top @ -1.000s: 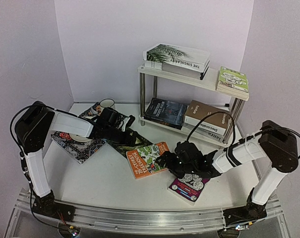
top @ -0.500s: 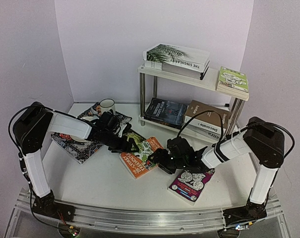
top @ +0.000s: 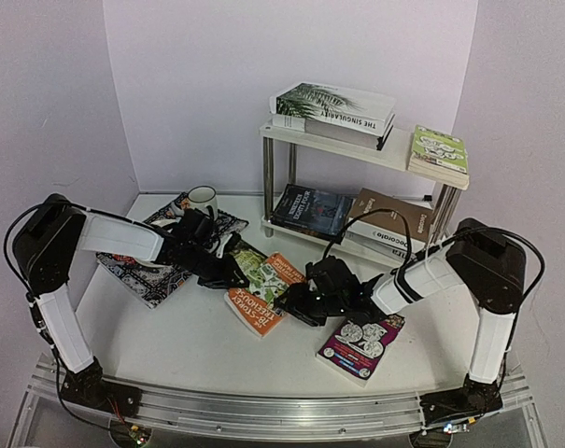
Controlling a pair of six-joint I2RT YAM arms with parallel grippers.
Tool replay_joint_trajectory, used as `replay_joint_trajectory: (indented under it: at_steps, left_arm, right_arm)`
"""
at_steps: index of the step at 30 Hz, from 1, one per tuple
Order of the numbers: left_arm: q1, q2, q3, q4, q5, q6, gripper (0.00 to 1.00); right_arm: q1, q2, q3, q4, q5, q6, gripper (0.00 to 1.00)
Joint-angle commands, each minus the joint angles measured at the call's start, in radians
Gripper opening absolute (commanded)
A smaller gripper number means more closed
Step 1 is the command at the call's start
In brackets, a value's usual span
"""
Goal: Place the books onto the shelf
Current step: Pick up the book at the center of the board.
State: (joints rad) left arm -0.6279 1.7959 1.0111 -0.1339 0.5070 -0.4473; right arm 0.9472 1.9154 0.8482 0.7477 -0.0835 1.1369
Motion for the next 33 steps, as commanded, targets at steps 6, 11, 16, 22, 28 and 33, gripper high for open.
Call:
replay_joint_trajectory:
  at_steps: [6,11,16,22,28,33]
  left_arm:
    - [0.005,-0.161,-0.016,0.016,0.024,-0.045,0.0]
    - [0.017,-0.199,-0.028,0.017,0.051,-0.067,0.0]
    - [0.017,-0.271,-0.034,0.041,0.106,-0.108,0.0]
    - [0.017,-0.332,-0.032,0.06,0.149,-0.132,0.0]
    - [0.017,-0.385,-0.028,0.073,0.163,-0.147,0.0]
    - [0.017,-0.462,-0.039,0.116,0.155,-0.177,0.0]
  right_arm:
    - [0.002,-0.163,-0.005,-0.085,0.02,-0.192,0.59]
    - [0.003,-0.321,-0.059,-0.178,0.024,-0.44,0.73]
    - [0.003,-0.492,-0.027,-0.387,-0.015,-0.74,0.83]
    - [0.004,-0.644,-0.026,-0.511,0.082,-0.885,0.97]
    - [0.003,-0.77,-0.018,-0.511,-0.006,-0.9,0.98]
    - [0.002,-0.753,0.077,-0.667,0.069,-0.754,0.97]
